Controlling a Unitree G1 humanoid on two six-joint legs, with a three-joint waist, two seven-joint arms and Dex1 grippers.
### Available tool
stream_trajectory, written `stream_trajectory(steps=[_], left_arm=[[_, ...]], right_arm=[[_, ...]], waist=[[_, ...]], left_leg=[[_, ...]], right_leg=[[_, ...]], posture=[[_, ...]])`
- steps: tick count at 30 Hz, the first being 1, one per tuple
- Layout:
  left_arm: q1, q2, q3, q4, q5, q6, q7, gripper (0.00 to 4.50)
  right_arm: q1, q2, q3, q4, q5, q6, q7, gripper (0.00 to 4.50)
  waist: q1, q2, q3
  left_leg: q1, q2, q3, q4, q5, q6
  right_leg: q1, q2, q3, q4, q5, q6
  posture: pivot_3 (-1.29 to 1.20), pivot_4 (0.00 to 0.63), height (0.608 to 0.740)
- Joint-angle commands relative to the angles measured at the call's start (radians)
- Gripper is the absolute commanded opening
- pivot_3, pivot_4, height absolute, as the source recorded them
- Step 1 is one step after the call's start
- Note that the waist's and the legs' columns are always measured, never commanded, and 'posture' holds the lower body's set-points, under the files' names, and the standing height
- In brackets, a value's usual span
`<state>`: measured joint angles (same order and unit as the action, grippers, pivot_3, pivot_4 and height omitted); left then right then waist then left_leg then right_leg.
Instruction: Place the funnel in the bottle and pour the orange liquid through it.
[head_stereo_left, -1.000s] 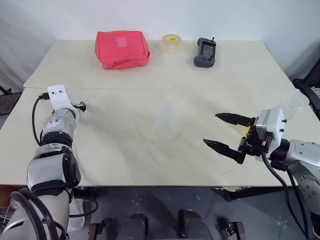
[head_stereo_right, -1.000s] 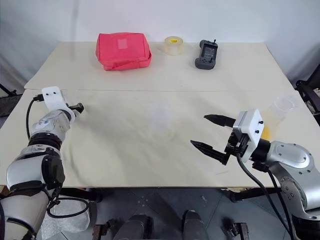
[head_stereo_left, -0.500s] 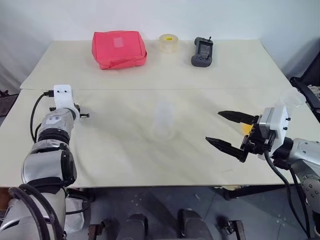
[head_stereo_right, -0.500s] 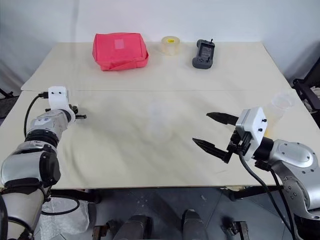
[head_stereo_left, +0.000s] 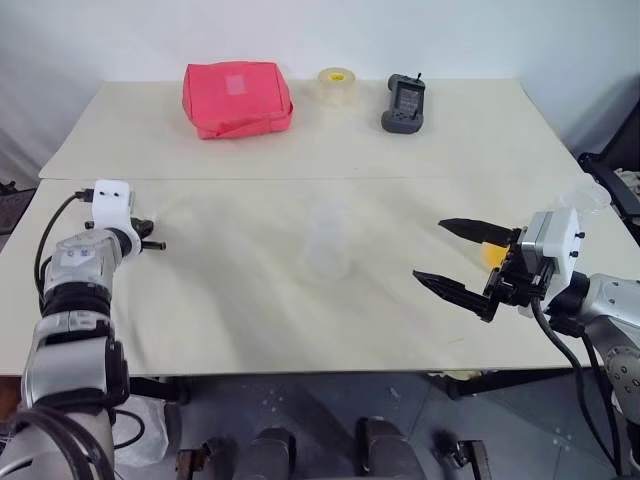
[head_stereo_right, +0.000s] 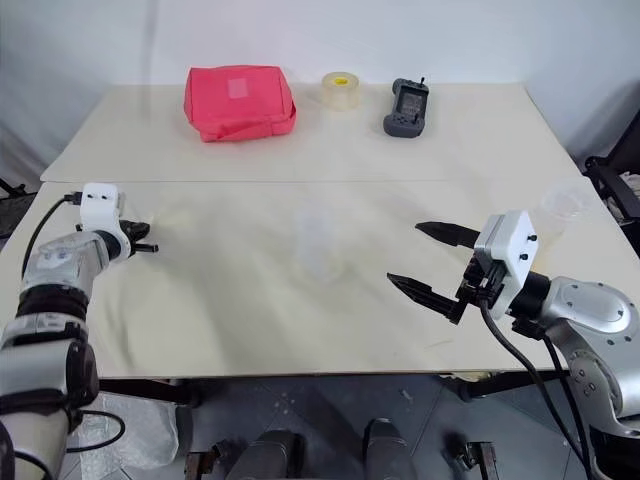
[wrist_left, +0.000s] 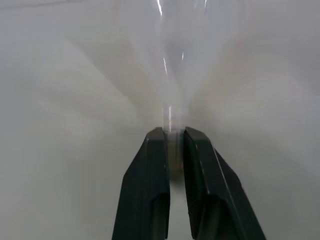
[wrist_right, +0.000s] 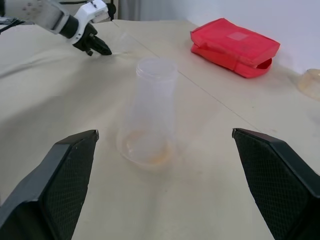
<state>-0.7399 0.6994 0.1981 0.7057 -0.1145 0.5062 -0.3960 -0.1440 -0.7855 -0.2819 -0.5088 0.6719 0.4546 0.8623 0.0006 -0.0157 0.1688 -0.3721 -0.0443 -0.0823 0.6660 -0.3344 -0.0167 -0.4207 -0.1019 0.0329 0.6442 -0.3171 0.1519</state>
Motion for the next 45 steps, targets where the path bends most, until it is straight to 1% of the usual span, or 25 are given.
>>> stream_trajectory(steps=[1, 3, 4, 6, 9, 10, 12, 15, 16, 21, 23, 27, 28, 36, 41, 42, 45], left_arm=[[0.16, 0.027, 0.004, -0.331, -0.082, 0.085, -0.137, 0.1], [0.226, 0.031, 0.01, -0.448, -0.112, 0.134, -0.168, 0.1], [0.273, 0.029, 0.006, -0.536, -0.149, 0.152, -0.212, 0.1], [0.333, 0.027, -0.005, -0.648, -0.197, 0.179, -0.275, 0.1], [0.369, 0.027, -0.044, -0.716, -0.224, 0.146, -0.361, 0.1], [0.377, 0.027, -0.059, -0.724, -0.226, 0.108, -0.399, 0.1], [0.378, 0.035, -0.1, -0.708, -0.205, 0.041, -0.459, 0.1], [0.354, 0.03, -0.149, -0.62, -0.165, -0.132, -0.552, 0.1], [0.342, 0.034, -0.165, -0.591, -0.153, -0.159, -0.571, 0.1], [0.288, 0.041, -0.222, -0.464, -0.094, -0.255, -0.626, 0.1], [0.285, 0.05, -0.24, -0.443, -0.067, -0.273, -0.636, 0.1], [0.287, 0.048, -0.233, -0.444, -0.066, -0.25, -0.639, 0.1], [0.287, 0.048, -0.232, -0.443, -0.061, -0.246, -0.631, 0.81], [0.287, 0.052, -0.223, -0.465, -0.069, -0.185, -0.628, 2.99], [0.29, 0.071, -0.183, -0.493, -0.094, -0.133, -0.63, 4.37], [0.289, 0.083, -0.171, -0.491, -0.093, -0.142, -0.632, 4.44], [0.28, 0.109, -0.148, -0.475, -0.093, -0.206, -0.648, 4.44]], right_arm=[[-0.004, -0.012, -0.023, -0.018, 0.014, -0.007, 0.007, 4.5], [-0.006, -0.012, -0.022, -0.015, 0.014, -0.006, 0.01, 4.5], [-0.01, -0.012, -0.019, -0.01, 0.014, -0.006, 0.013, 4.5], [-0.021, -0.01, -0.009, -0.001, 0.012, -0.005, 0.017, 4.5], [-0.041, -0.002, 0.009, 0.013, 0.007, -0.007, 0.023, 4.5], [-0.048, 0.001, 0.015, 0.018, 0.004, -0.008, 0.024, 4.5], [-0.063, 0.007, 0.028, 0.028, 0.0, -0.011, 0.026, 4.5], [-0.075, 0.014, 0.045, 0.038, -0.006, -0.017, 0.028, 4.5], [-0.076, 0.015, 0.047, 0.04, -0.007, -0.018, 0.028, 4.5], [-0.075, 0.024, 0.05, 0.039, -0.01, -0.022, 0.024, 4.5], [-0.068, 0.026, 0.049, 0.032, -0.01, -0.023, 0.02, 4.5], [-0.048, 0.032, 0.04, 0.019, -0.009, -0.025, 0.011, 4.5], [-0.044, 0.033, 0.039, 0.016, -0.01, -0.026, 0.011, 4.5], [-0.04, 0.028, 0.037, 0.022, -0.013, -0.036, 0.01, 4.5], [-0.039, 0.027, 0.036, 0.021, -0.016, -0.038, 0.009, 4.5], [-0.037, 0.027, 0.034, 0.021, -0.016, -0.038, 0.01, 4.5], [-0.037, 0.026, 0.033, 0.024, -0.018, -0.038, 0.011, 4.5]], waist=[[-0.001, 0.0, 0.0], [0.0, 0.0, 0.0], [0.0, 0.0, 0.0], [0.002, 0.0, 0.0], [0.006, 0.0, 0.0], [0.006, 0.0, 0.0], [0.004, 0.0, 0.0], [0.002, 0.001, 0.0], [0.002, 0.001, 0.0], [0.001, 0.001, 0.0], [0.0, 0.001, 0.0], [-0.001, 0.001, 0.0], [-0.001, 0.001, 0.0], [0.0, 0.001, 0.0], [-0.002, 0.001, 0.0], [-0.003, 0.001, 0.0], [-0.002, 0.001, 0.0]], left_leg=[[0.0, 0.0, 0.0, 0.0, 0.0, 0.0], [0.0, 0.001, 0.0, 0.0, 0.0, 0.0], [0.0, 0.001, 0.0, 0.0, 0.0, 0.0], [0.0, 0.001, 0.0, 0.0, 0.0, 0.0], [0.0, 0.001, 0.0, 0.001, 0.0, 0.0], [0.0, 0.001, 0.0, 0.001, 0.0, 0.0], [0.0, 0.001, 0.0, 0.0, 0.0, 0.0], [0.0, 0.001, 0.0, 0.0, 0.0, 0.0], [0.0, 0.001, 0.001, 0.0, 0.0, 0.0], [0.0, 0.002, 0.001, 0.0, 0.0, 0.0], [0.0, 0.002, 0.002, 0.0, 0.0, 0.001], [0.0, 0.002, 0.002, 0.0, 0.0, 0.001], [0.0, 0.002, 0.002, 0.0, 0.0, 0.001], [0.002, 0.002, 0.002, 0.001, 0.0, 0.001], [0.003, 0.002, 0.002, 0.001, 0.001, 0.001], [0.002, 0.002, 0.002, 0.001, 0.001, 0.001], [0.002, 0.002, 0.002, 0.0, 0.001, 0.001]], right_leg=[[0.0, 0.0, 0.0, -0.001, 0.0, 0.0], [0.0, 0.0, 0.0, -0.001, 0.0, 0.0], [0.0, 0.0, 0.0, -0.001, 0.0, 0.0], [0.0, 0.0, 0.0, -0.002, 0.0, 0.0], [0.001, 0.0, 0.0, -0.007, 0.0, 0.0], [0.002, 0.0, 0.0, -0.008, 0.0, 0.0], [0.002, 0.0, 0.0, -0.009, 0.0, -0.001], [0.002, 0.0, 0.0, -0.009, 0.0, -0.001], [0.002, 0.0, 0.0, -0.009, 0.0, -0.001], [0.002, 0.001, 0.0, -0.01, 0.0, -0.001], [0.002, 0.001, 0.0, -0.008, 0.0, -0.001], [0.002, 0.001, 0.0, -0.008, 0.0, -0.001], [0.002, 0.001, 0.0, -0.008, 0.0, -0.001], [0.003, 0.001, 0.0, -0.008, 0.0, -0.001], [0.003, 0.001, 0.001, -0.008, 0.0, -0.001], [0.003, 0.002, 0.001, -0.007, 0.0, -0.001], [0.003, 0.002, 0.001, -0.008, 0.0, -0.001]], posture=[[0.0, 0.15, 0.74], [0.0, 0.15, 0.74], [0.0, 0.15, 0.74], [0.0, 0.15, 0.74], [0.0, 0.15, 0.74], [0.0, 0.15, 0.74], [0.0, 0.15, 0.74], [0.0, 0.15, 0.74], [0.0, 0.15, 0.74], [0.0, 0.15, 0.74], [0.0, 0.15, 0.74], [0.0, 0.15, 0.74], [0.0, 0.15, 0.74], [0.0, 0.15, 0.74], [0.0, 0.15, 0.74], [0.0, 0.15, 0.74], [0.0, 0.15, 0.74]])
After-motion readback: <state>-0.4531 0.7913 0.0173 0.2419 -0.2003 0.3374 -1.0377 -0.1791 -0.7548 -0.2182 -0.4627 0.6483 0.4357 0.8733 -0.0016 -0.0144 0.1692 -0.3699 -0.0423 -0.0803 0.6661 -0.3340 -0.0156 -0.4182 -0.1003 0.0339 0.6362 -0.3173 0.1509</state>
